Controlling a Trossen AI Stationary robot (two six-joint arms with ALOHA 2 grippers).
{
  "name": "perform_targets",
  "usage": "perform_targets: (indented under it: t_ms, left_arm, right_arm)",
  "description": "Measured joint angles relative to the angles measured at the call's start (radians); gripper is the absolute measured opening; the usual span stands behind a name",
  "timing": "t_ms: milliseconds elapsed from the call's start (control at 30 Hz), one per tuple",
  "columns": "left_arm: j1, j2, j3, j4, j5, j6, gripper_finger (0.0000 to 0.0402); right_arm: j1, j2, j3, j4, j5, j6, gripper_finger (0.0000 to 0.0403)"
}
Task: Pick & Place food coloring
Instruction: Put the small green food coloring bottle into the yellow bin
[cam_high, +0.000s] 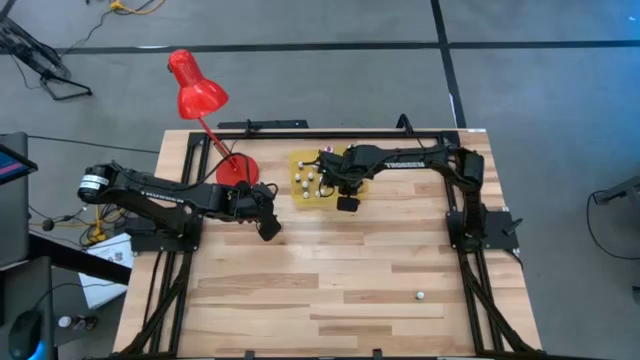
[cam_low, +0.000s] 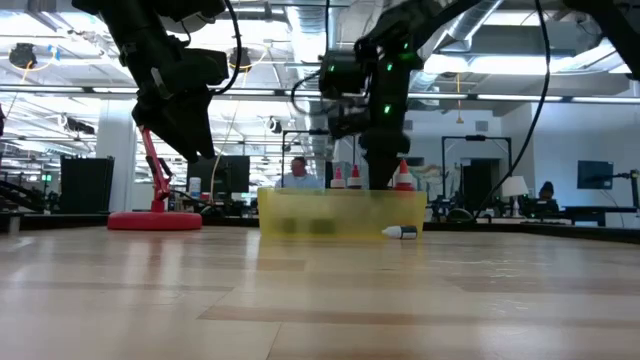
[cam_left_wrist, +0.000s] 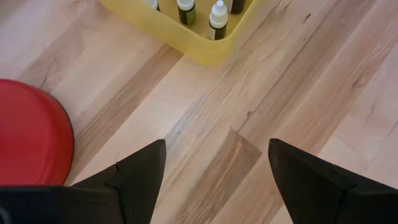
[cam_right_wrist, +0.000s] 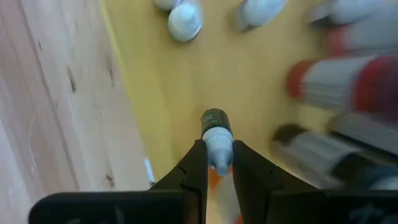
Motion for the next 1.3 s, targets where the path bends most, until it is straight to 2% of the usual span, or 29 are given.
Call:
perform_targets:
  t_ms: [133,500,1300]
  left_arm:
    - [-0.011,0.000,0.000,-0.001,0.003,0.007,0.0277]
    - [-0.017,0.000,0.000,-0.006,0.004,0.034,0.0277]
    - [-0.017,0.000,0.000,0.000,0.003,0.035,0.0277]
  right_arm:
    - [0.000,0.031,0.000,0.020,-0.040,0.003,0.0048]
    - [-0.007,0.050,0.004,0.014,-0.035,-0.002,0.0051]
    - [-0.008,0.052,0.022,0.007,-0.046,-0.001,0.0123]
